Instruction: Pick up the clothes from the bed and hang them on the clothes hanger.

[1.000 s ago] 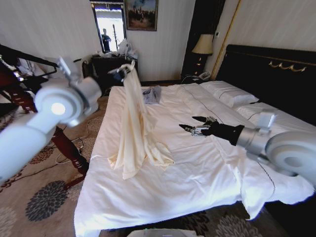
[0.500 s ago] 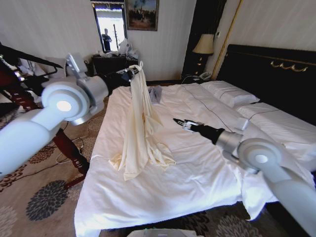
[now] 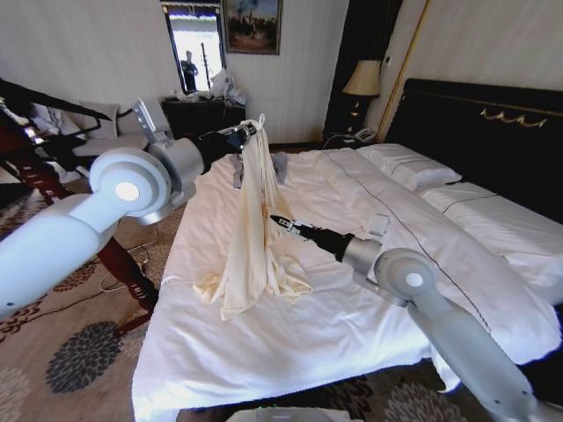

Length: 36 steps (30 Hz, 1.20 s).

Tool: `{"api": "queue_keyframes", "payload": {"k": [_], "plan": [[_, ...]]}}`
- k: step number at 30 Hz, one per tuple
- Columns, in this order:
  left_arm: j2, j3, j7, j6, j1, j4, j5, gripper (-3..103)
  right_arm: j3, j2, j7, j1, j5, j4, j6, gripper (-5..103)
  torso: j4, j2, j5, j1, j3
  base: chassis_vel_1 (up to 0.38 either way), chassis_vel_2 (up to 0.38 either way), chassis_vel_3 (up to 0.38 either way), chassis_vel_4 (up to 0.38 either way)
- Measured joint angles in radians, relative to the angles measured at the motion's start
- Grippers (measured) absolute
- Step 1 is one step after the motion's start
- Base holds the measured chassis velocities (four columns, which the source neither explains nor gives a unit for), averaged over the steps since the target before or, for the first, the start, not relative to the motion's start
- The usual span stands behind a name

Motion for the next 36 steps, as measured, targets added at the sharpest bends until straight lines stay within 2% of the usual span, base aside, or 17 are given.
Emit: {"api": "queue_keyframes", "payload": {"k": [7,21,23,25,26,28,29,31,32,35,36], "plan": [[0.0,-0.005,-0.001,-0.001,0.003,-0.011,-0.008,0,-0.042,0.028,0.013,0.023,-0.015,-0.02,-0.002,99,0.0002,0.0,0.0,0.0,0.0,0.0,0.0,0.0,0.0],[0.066,-0.085,0.003,0.0,0.064,-0.093,-0.041,0,-0.053,0.051,0.002,0.051,-0.014,-0.091,0.003,101,0.0002,0.0,0.0,0.0,0.0,0.0,0.0,0.0,0.0],[0.066,-0.087,0.0,0.0,0.066,-0.097,-0.041,0,-0.067,0.06,0.002,0.066,-0.02,-0.094,0.004,97,0.0002,0.0,0.0,0.0,0.0,0.0,0.0,0.0,0.0],[0.066,-0.087,-0.003,0.0,0.069,-0.102,-0.041,0,-0.083,0.069,0.002,0.081,-0.028,-0.095,0.006,88,0.0002,0.0,0.0,0.0,0.0,0.0,0.0,0.0,0.0],[0.066,-0.087,-0.003,0.0,0.069,-0.102,-0.041,0,-0.083,0.069,0.002,0.081,-0.028,-0.095,0.006,88,0.0002,0.0,0.0,0.0,0.0,0.0,0.0,0.0,0.0],[0.067,-0.088,-0.004,0.0,0.075,-0.103,-0.037,0,-0.096,0.074,-0.001,0.087,-0.046,-0.095,0.006,77,0.0001,0.0,0.0,0.0,0.0,0.0,0.0,0.0,0.0],[0.068,-0.088,-0.005,0.0,0.078,-0.103,-0.036,0,-0.1,0.075,-0.004,0.087,-0.052,-0.095,0.006,77,0.0001,0.0,0.0,0.0,0.0,0.0,0.0,0.0,0.0],[0.07,-0.097,-0.006,0.0,0.086,-0.103,-0.035,0,-0.112,0.076,-0.012,0.086,-0.072,-0.095,0.005,66,0.0001,0.0,-0.0001,0.0,0.0,0.0,0.0,0.0,0.0],[0.07,-0.097,-0.006,0.0,0.086,-0.103,-0.035,0,-0.112,0.076,-0.012,0.086,-0.072,-0.095,0.005,66,0.0001,0.0,-0.0001,0.0,0.0,0.0,0.0,0.0,0.0],[0.073,-0.108,-0.008,-0.001,0.094,-0.108,-0.036,0,-0.122,0.077,-0.02,0.086,-0.089,-0.095,0.002,50,0.0,0.0,0.0,0.0,0.0,0.0,0.0,0.0,0.0],[0.073,-0.108,-0.008,-0.001,0.094,-0.108,-0.036,0,-0.122,0.077,-0.02,0.086,-0.089,-0.095,0.002,50,0.0,0.0,0.0,0.0,0.0,0.0,0.0,0.0,0.0]]}}
